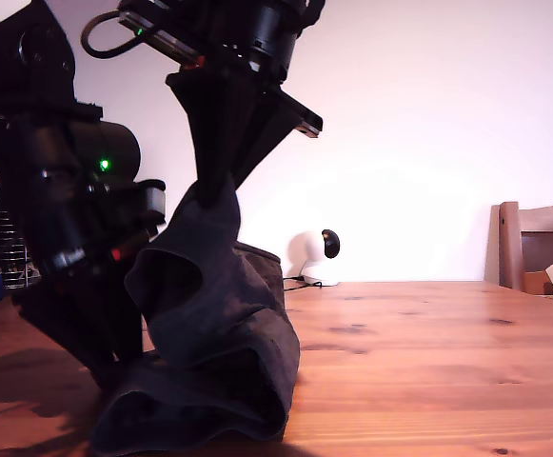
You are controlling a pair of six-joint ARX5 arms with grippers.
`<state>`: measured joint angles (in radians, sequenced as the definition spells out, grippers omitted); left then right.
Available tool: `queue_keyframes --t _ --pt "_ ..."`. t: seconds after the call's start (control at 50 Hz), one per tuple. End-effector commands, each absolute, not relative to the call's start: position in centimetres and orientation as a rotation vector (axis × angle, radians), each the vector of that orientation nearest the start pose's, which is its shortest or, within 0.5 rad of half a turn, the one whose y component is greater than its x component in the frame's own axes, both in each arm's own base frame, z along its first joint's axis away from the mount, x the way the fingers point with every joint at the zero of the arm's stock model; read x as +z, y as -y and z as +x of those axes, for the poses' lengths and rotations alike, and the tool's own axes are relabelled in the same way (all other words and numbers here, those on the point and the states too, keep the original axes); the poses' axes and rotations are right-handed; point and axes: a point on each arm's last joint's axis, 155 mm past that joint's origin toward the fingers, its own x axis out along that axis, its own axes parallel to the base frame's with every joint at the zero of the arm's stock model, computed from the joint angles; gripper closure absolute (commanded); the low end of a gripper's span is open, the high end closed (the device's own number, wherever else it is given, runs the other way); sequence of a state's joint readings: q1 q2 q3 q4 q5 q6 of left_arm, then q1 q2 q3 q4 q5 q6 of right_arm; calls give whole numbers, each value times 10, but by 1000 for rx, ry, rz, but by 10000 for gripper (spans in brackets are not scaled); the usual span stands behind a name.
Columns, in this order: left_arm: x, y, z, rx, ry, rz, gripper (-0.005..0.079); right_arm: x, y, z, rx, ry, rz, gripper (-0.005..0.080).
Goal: Fold the underwear in front of you. After folding it, place it to the left side.
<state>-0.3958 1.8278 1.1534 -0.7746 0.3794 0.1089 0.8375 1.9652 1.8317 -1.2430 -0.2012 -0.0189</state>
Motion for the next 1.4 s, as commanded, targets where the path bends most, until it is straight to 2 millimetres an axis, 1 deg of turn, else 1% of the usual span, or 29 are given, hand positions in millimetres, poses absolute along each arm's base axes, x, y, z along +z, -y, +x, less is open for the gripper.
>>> queue_keyframes --t 0.0,0.1,0.2,0.3,0.36,0.42,0.58,0.72,0.82,0.9,1.1,1.14,1.16,1.24,1.28,1.38 --pt "27 196 303 -712 -1414 86 452 136 -336 254 884 -1339 -461 765" --pt "37 194 311 -718 -1381 92 453 136 -336 255 884 -1339 -462 765" --pt "44 188 314 -704 -1372 90 453 136 -336 255 885 -1339 -462 765" --pt "47 173 321 -653 -1361 91 457 137 -338 255 889 -1332 -458 765" --pt "50 162 328 -608 -1348 82 465 138 -343 255 906 -1321 -448 765" --pt "54 149 336 -562 -1329 71 491 140 -349 253 931 -1308 -435 765" --pt "68 119 353 -443 -1287 -27 497 136 -361 252 954 -1285 -442 765" --pt "80 100 363 -396 -1238 -60 497 122 -368 248 972 -1314 -446 765" --pt "84 90 367 -374 -1222 -75 497 110 -377 247 987 -1323 -451 765" --pt "84 86 368 -364 -1218 -82 497 101 -383 249 997 -1325 -445 765" --pt "84 81 369 -355 -1218 -86 497 75 -403 243 1036 -1338 -445 764" --pt "84 80 369 -353 -1218 -85 497 73 -407 243 1044 -1334 -442 763" --pt "84 79 369 -351 -1220 -85 497 70 -409 244 1045 -1332 -442 758" --pt "84 76 370 -343 -1219 -88 497 69 -422 248 1064 -1284 -432 718" --pt "84 75 369 -342 -1220 -89 497 70 -429 251 1073 -1255 -422 679" --pt "83 71 367 -345 -1228 -81 497 75 -439 258 1076 -1212 -389 572"
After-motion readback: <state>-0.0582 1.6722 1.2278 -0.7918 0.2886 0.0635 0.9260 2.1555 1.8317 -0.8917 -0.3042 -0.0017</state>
